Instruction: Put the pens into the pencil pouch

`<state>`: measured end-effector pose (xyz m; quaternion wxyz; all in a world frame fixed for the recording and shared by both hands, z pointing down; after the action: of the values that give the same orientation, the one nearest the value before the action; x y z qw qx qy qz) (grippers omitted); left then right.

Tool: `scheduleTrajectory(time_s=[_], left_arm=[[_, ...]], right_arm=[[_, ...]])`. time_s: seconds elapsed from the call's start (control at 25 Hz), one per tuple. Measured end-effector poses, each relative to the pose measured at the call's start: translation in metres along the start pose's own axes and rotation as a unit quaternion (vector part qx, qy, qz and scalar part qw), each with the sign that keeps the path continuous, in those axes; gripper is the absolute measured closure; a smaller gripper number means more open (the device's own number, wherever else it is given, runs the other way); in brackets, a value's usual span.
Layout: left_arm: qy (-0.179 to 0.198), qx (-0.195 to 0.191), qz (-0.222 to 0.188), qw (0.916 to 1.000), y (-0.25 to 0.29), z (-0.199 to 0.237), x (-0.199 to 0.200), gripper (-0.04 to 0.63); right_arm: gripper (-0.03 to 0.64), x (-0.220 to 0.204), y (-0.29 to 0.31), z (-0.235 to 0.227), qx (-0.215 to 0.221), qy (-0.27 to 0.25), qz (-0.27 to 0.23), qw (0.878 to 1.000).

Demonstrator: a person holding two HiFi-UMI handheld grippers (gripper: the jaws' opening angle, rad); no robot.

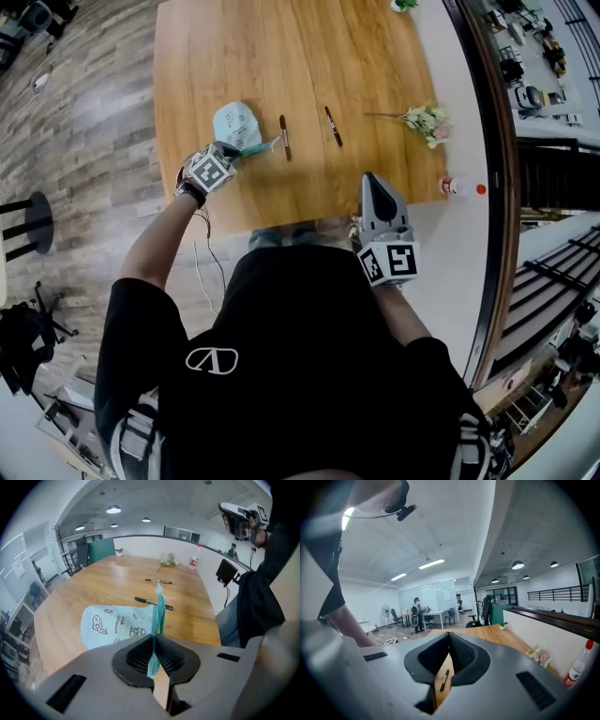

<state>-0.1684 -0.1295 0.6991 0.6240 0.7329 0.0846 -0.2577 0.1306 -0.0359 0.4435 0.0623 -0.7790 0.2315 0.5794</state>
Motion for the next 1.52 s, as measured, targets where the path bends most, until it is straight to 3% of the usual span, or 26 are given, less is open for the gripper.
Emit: scheduleTrajectory(time_s=[0.2,0.32,0.4,0.6,0.88,1.04,1.24,1.4,1.52], left_arm=[[-0.090,0.013,-0.084,0.9923,-0.036,0.008,0.024,0.578],[-0.143,0.018,-0.141,0.9795,-0.059,0.013,0.041,0.578],[-0.182,0.020,-0.183,0.9660,-0.075,0.016,0.053,0.578],[-0.269,0.015,-0.280,0.9212,-0.112,0.018,0.080,0.580],[-0.363,-0.010,-0.403,0.8400,-0.156,0.007,0.121,0.580],[-0.388,-0.023,-0.444,0.8076,-0.176,-0.003,0.142,0.580],[-0.406,-0.032,-0.474,0.7811,-0.190,-0.017,0.164,0.580],[-0.408,-0.021,-0.488,0.7711,-0.199,-0.022,0.173,0.580],[-0.405,-0.016,-0.491,0.7713,-0.199,-0.024,0.180,0.580]], right_arm=[[0.618,0.006,0.007,0.004,0.010,0.003,-0.012,1.000],[0.618,0.010,0.009,0.004,0.011,0.005,-0.017,1.000],[0.618,0.014,0.009,0.003,0.013,0.007,-0.019,1.000],[0.618,0.019,0.013,0.000,0.016,0.010,-0.026,0.999],[0.618,0.026,0.018,-0.005,0.018,0.015,-0.034,0.999],[0.618,0.029,0.019,-0.009,0.015,0.023,-0.040,0.999],[0.618,0.033,0.017,-0.014,0.015,0.020,-0.051,0.998],[0.618,0.036,0.017,-0.014,0.013,0.020,-0.052,0.998],[0.618,0.037,0.016,-0.018,0.013,0.017,-0.054,0.998]])
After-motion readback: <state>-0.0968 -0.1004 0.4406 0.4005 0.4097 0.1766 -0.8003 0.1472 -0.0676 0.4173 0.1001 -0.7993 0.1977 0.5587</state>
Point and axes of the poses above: the fingertips, and each gripper's own axes: y forward along the fingers, z to its left, x out of its top, the point moved 5 cm from there along -y, backward along the fingers, and after that the axes turned 14 degrees about y, right-handed, at the moved point
